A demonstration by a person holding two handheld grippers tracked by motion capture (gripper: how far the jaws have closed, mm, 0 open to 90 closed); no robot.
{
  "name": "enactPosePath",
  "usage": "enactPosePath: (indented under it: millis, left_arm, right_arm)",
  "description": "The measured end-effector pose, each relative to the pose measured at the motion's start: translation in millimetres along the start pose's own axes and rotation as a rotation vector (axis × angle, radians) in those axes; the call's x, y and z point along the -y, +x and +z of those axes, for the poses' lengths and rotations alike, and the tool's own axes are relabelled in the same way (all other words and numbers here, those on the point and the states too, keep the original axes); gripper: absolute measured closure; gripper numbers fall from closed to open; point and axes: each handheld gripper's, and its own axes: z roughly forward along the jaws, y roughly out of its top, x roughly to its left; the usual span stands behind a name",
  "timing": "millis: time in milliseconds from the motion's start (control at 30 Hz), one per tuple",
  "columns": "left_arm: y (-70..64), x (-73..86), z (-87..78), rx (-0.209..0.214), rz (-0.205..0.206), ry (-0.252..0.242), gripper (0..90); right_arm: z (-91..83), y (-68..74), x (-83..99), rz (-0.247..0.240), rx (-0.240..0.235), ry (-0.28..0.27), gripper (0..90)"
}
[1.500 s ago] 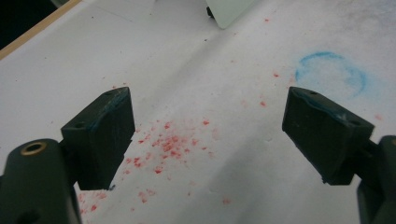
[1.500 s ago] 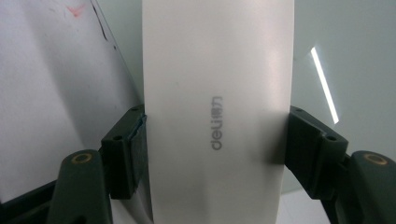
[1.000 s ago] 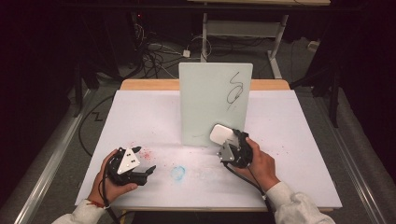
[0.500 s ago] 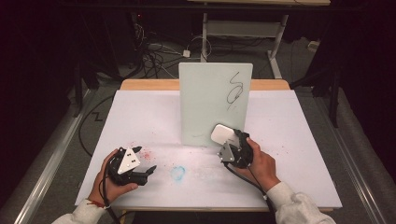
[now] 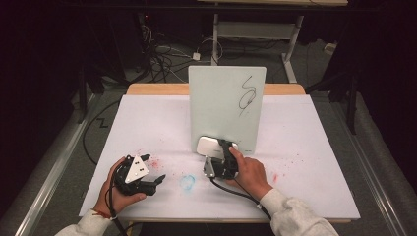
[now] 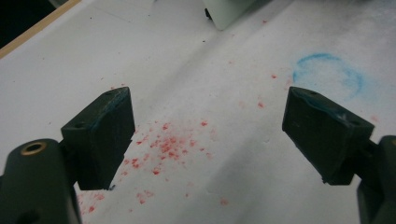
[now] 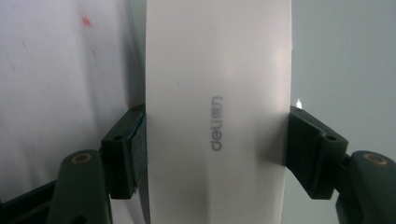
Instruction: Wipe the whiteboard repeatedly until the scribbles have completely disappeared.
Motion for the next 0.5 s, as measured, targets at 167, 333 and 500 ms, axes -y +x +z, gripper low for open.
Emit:
enactPosePath:
  millis: [167, 333, 500]
  left_arm:
    - [0.2, 0.7, -0.6, 0.001, -0.002, 0.000, 16.2]
    - [0.5, 1.7, -2.4, -0.002, -0.006, -0.003, 16.2]
    - [0.7, 2.6, -4.4, -0.007, -0.009, -0.004, 16.2]
  right_arm:
    - [4.2, 4.9, -15.3, -0.021, 0.014, 0.004, 31.0]
    - [1.8, 3.0, -8.8, -0.021, 0.006, 0.027, 31.0]
    - [-5.7, -5.5, 19.7, -0.016, 0.013, 0.063, 31.0]
